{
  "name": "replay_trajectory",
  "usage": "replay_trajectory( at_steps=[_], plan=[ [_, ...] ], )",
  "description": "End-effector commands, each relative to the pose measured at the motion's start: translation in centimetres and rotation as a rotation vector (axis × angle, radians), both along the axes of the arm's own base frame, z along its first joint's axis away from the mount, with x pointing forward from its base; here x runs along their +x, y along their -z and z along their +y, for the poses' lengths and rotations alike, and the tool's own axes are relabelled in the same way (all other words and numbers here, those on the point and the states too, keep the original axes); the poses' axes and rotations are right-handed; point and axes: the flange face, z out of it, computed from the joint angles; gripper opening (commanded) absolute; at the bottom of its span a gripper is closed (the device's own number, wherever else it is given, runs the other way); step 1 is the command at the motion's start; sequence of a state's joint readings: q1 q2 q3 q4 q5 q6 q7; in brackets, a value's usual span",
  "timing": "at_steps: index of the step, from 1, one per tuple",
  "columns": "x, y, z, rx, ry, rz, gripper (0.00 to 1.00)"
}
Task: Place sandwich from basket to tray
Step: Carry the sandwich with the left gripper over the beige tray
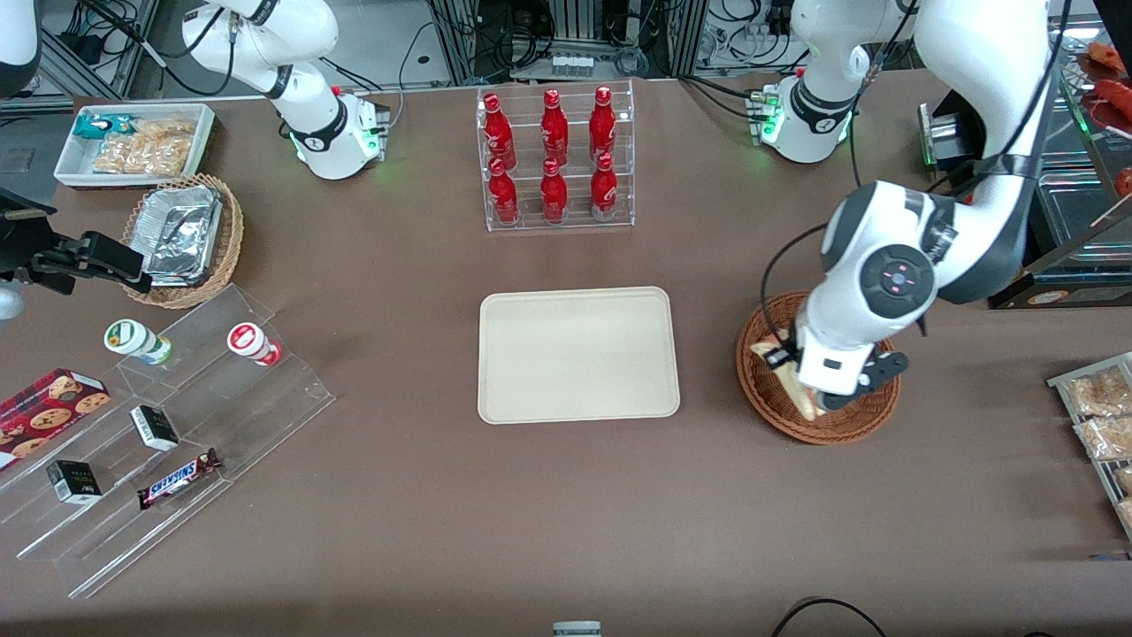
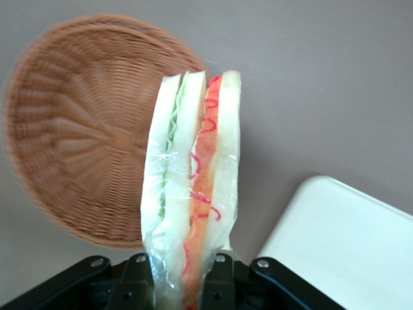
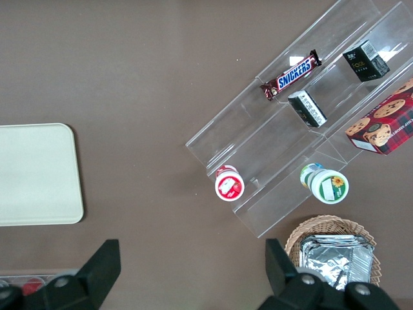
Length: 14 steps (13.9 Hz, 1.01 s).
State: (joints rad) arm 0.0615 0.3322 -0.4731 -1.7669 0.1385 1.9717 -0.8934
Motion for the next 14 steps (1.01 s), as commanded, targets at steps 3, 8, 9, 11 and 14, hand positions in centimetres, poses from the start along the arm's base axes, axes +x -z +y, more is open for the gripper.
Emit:
replay_trajectory(
  at_steps=[3, 8, 9, 11, 14],
  plan=[
    [-1.7, -0.5, -5.9, -0.087, 0.103, -0.066, 0.18],
    [-3.2, 1.3, -11.6, -0.107, 0.318, -0.133, 0.2],
    [-3.4, 1.3, -12.3, -0.106, 0.359, -0.138, 0.27],
    [-4.8, 1.9, -15.6, -0.121, 0.428, -0.122, 0.22],
    [-5.6, 2.8, -19.7, -0.152, 0.445, -0.11, 0.2]
  ],
)
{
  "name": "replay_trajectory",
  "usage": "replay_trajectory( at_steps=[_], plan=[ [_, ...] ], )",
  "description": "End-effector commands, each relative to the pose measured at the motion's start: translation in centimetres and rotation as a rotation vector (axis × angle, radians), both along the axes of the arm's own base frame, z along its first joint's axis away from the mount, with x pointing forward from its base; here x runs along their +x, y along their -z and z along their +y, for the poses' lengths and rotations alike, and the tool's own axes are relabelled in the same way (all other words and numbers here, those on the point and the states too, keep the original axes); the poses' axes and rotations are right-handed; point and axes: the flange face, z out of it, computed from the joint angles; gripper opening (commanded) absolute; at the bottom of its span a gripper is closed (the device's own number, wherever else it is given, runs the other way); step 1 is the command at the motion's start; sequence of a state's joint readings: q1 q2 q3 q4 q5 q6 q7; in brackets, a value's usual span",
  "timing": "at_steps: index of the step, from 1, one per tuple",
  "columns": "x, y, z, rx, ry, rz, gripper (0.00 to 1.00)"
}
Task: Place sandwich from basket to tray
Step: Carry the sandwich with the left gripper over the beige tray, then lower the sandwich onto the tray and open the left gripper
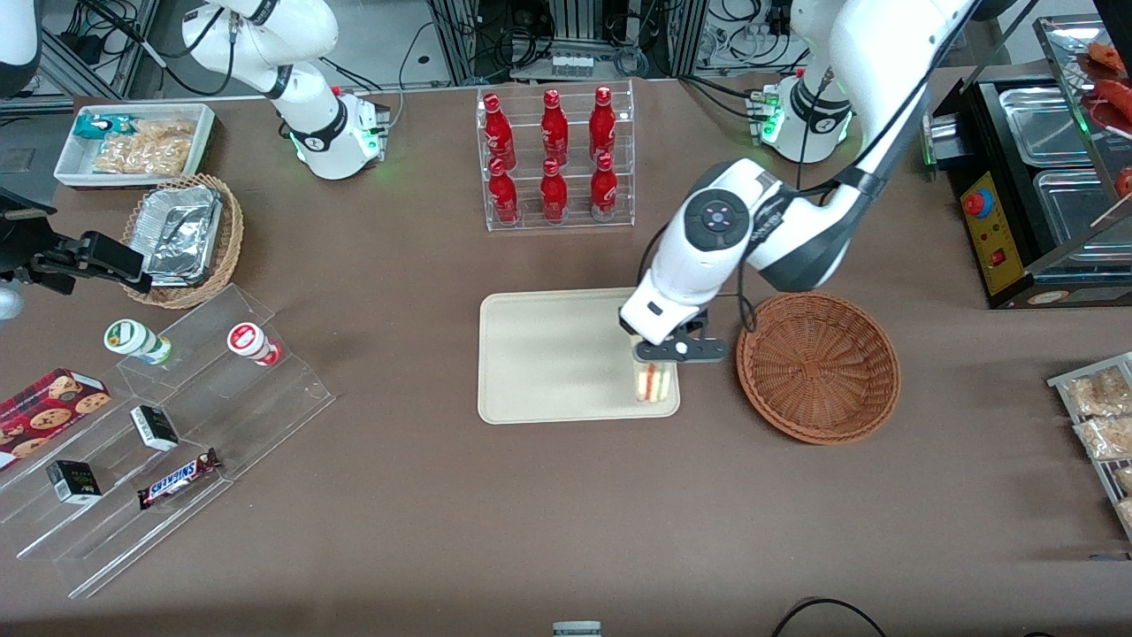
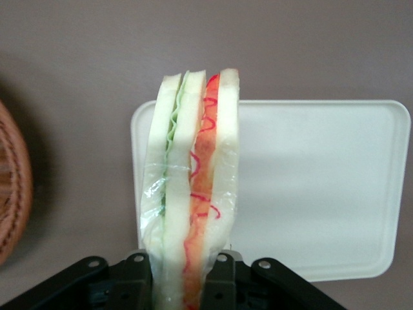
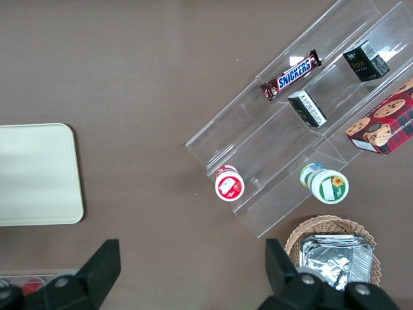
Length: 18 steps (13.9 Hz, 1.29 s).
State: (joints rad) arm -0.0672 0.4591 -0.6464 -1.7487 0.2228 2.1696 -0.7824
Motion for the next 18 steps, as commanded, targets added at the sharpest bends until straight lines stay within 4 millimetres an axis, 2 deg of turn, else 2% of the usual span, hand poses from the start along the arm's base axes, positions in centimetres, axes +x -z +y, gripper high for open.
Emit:
replay_trajectory(
  at_steps=[1, 2, 4, 6, 10, 18],
  plan=[
    [0.3, 0.6, -4.1, -0.012, 0.025, -0.016, 0.2],
    [-0.3, 1.2, -5.9, 0.009, 0.034, -0.012, 0.21],
    [0.4, 2.8, -6.8, 0.043, -0.002, -0.029, 0.21],
    [0.5, 4.1, -8.8, 0.034, -0.006, -0.024, 0.21],
    [0.3, 7.1, -9.4, 0.081, -0.011, -0.012, 0.22],
    [-0.9, 10.5, -11.0, 0.074, 0.007, 0.025, 0.27]
  ],
)
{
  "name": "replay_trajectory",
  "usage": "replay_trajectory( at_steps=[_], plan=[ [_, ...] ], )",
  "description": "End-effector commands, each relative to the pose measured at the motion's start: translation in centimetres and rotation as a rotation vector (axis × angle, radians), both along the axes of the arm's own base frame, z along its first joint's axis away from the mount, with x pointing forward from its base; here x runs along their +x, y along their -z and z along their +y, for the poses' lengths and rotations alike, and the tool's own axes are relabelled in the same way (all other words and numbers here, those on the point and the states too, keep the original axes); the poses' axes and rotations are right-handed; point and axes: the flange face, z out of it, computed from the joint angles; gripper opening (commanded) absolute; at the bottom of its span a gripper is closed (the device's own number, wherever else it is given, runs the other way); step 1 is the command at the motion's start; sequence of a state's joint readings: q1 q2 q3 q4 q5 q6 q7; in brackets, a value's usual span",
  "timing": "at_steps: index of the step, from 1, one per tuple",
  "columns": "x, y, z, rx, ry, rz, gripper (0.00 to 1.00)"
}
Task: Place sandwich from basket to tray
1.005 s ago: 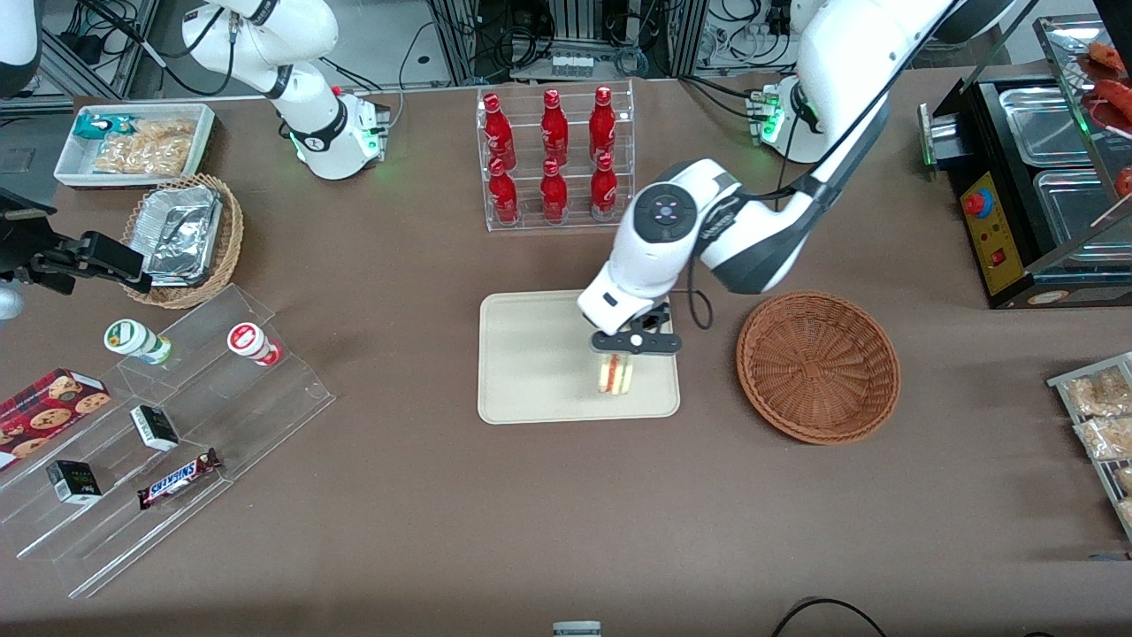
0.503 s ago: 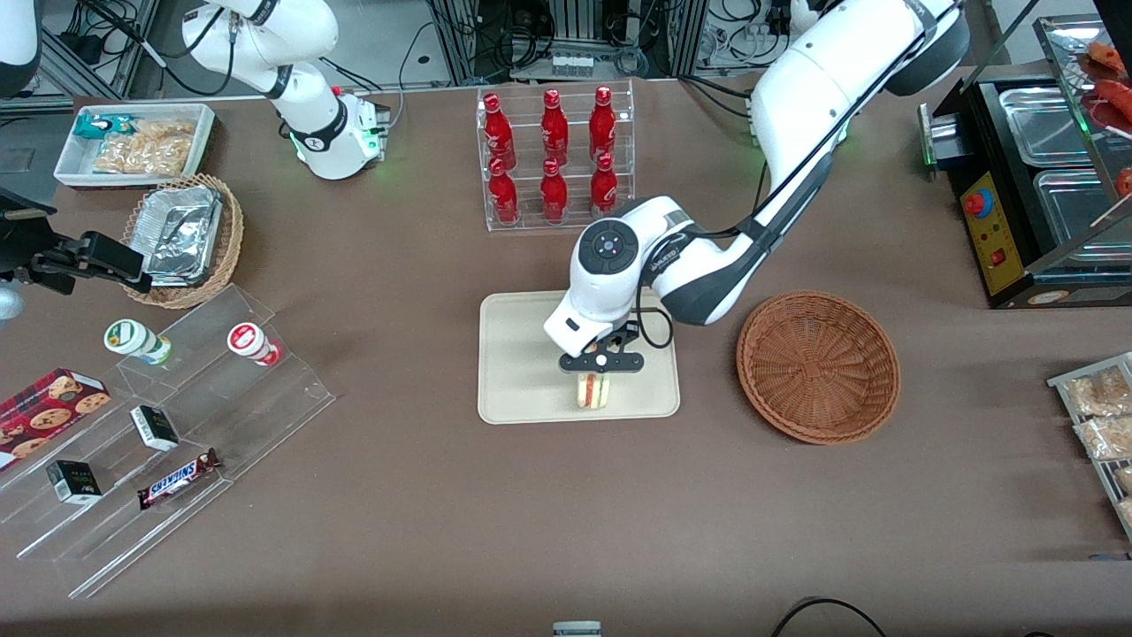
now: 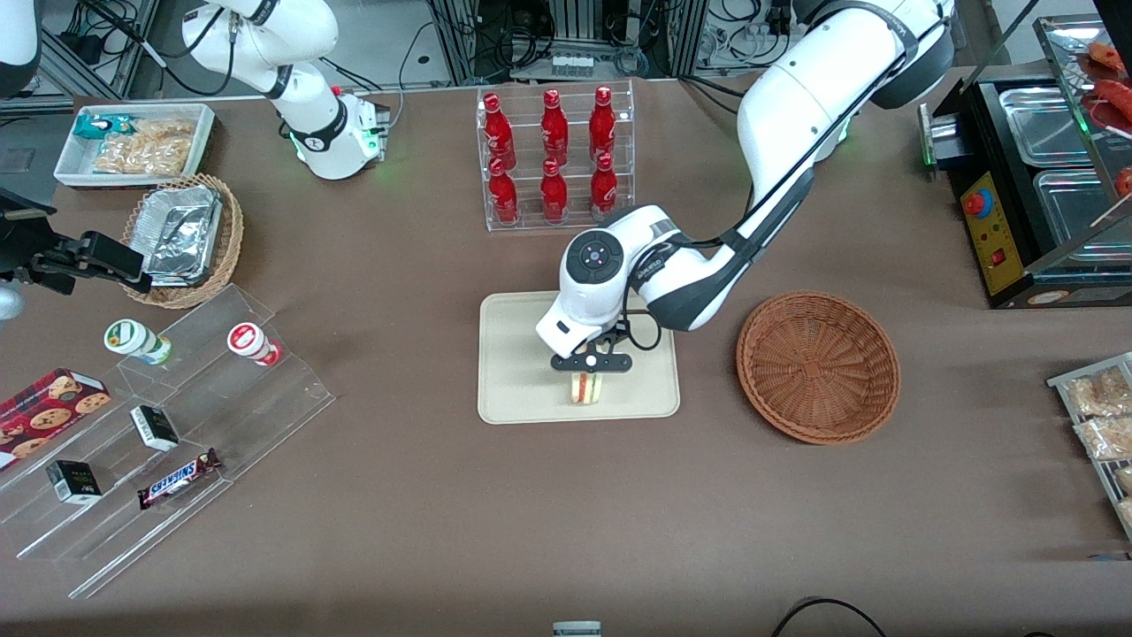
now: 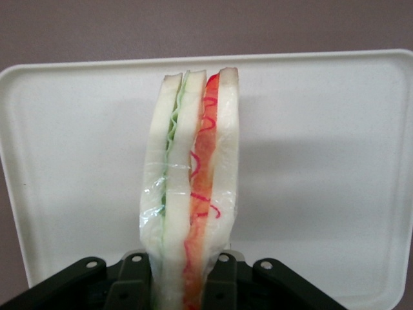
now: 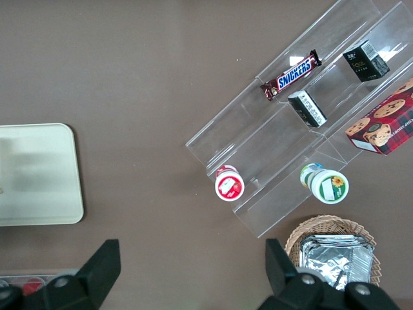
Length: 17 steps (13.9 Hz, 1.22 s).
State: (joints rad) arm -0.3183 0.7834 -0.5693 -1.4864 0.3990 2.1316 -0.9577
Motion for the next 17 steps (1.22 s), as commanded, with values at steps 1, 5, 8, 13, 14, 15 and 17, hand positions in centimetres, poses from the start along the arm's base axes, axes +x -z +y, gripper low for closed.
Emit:
replay_trajectory(
  at_steps=[1, 5, 8, 13, 14, 15, 17],
  plan=[
    [0.3, 0.5, -1.1, -0.008, -0.02, -0.018, 0.29],
    [0.5, 1.0, -1.4, -0.014, -0.054, -0.028, 0.51],
    [1.4, 1.1, -0.6, -0.002, -0.095, -0.039, 0.99],
    [3.2, -4.0, 1.4, -0.002, -0.142, -0.116, 1.0],
    [4.3, -5.2, 2.8, 0.011, -0.178, -0.138, 1.0],
    [5.5, -6.3, 4.6, 0.012, -0.235, -0.144, 1.0],
    [5.8, -9.3, 6.1, 0.006, -0.273, -0.162, 1.0]
  ],
)
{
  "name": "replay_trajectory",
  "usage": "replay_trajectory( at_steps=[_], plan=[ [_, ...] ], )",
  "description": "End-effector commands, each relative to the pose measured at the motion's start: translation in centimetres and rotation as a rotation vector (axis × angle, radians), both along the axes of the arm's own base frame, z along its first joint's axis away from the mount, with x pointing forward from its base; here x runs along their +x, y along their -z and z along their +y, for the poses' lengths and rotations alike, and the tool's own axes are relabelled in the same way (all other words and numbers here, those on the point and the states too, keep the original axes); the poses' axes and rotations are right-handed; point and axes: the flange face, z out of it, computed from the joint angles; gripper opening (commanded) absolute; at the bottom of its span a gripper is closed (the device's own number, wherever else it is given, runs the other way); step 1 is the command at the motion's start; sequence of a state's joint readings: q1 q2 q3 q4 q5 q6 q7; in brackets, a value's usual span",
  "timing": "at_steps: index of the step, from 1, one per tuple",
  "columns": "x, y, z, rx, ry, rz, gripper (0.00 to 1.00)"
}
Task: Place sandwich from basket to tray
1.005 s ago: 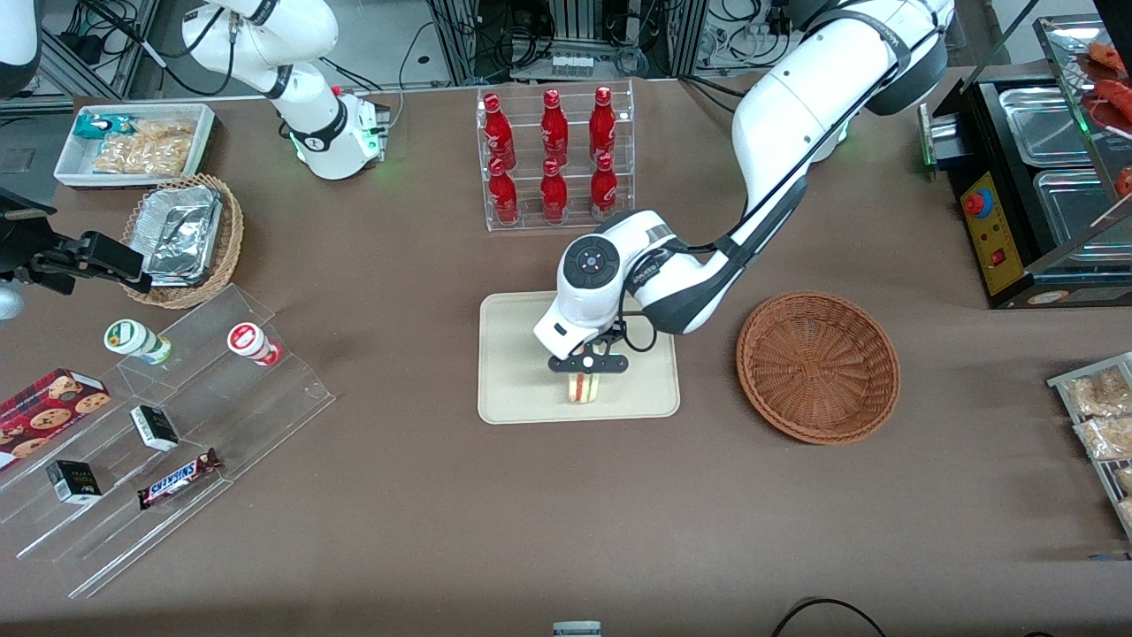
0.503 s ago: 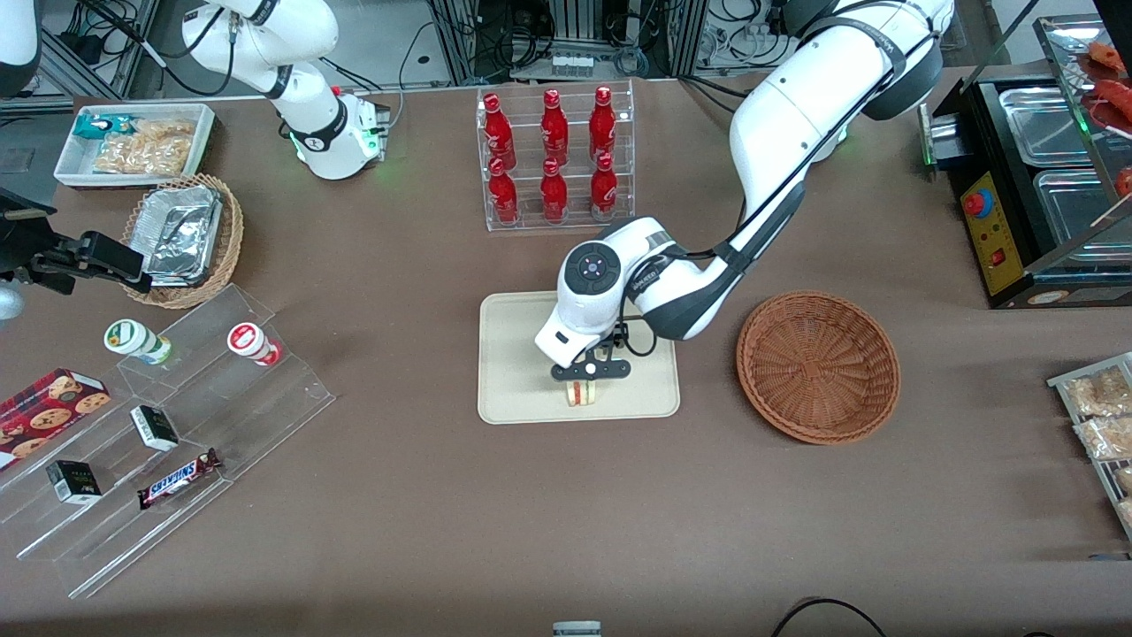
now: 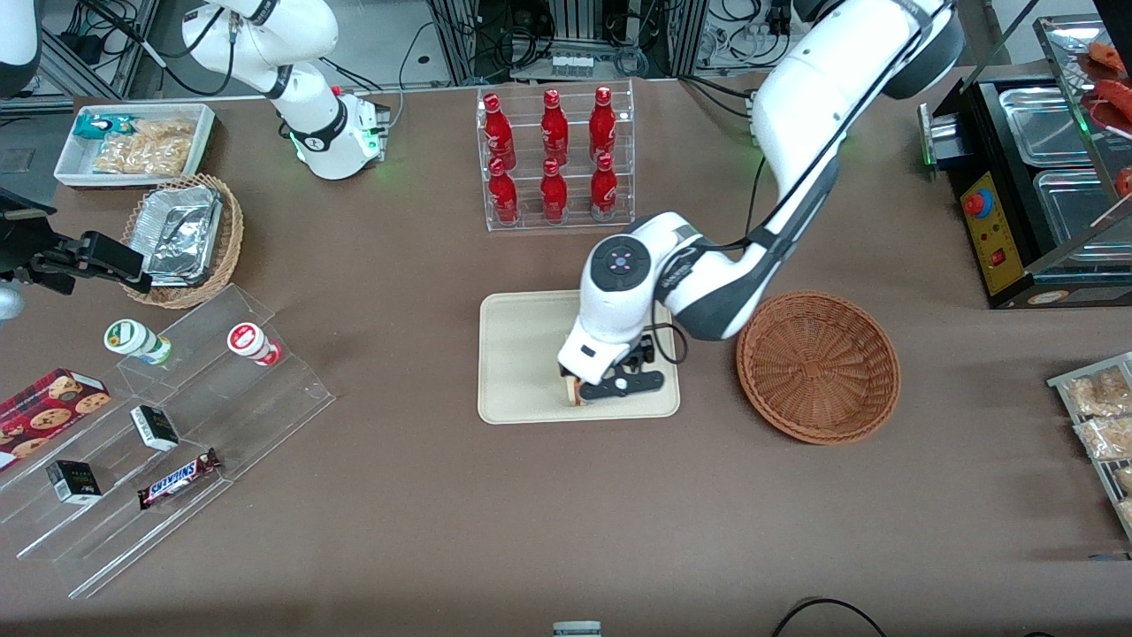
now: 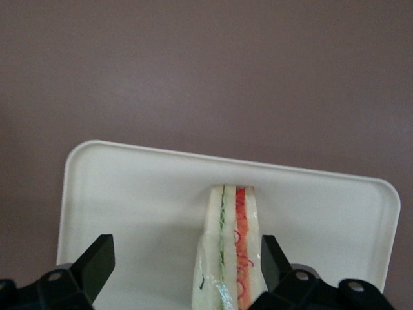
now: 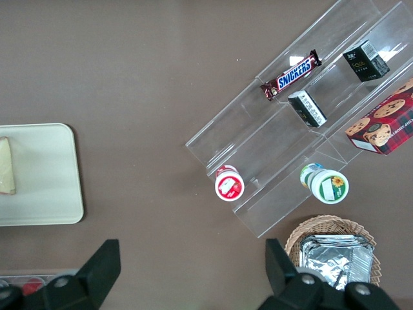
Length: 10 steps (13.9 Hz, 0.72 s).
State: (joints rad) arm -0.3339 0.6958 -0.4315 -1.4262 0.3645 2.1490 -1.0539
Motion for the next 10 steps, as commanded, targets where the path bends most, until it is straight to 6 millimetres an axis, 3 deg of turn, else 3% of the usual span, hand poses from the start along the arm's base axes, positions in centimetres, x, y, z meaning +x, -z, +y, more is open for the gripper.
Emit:
replay_trajectory(
  at_steps=[1, 5, 9, 10],
  plan=[
    [0.3, -4.6, 3.9, 0.024, -0.085, -0.025, 1.0],
    [0.5, -11.2, 11.4, 0.063, -0.078, 0.019, 1.0],
    [0.7, -19.7, 22.2, 0.076, -0.029, 0.088, 1.0],
    [0.4, -21.0, 24.9, 0.096, -0.007, 0.125, 1.0]
  ],
)
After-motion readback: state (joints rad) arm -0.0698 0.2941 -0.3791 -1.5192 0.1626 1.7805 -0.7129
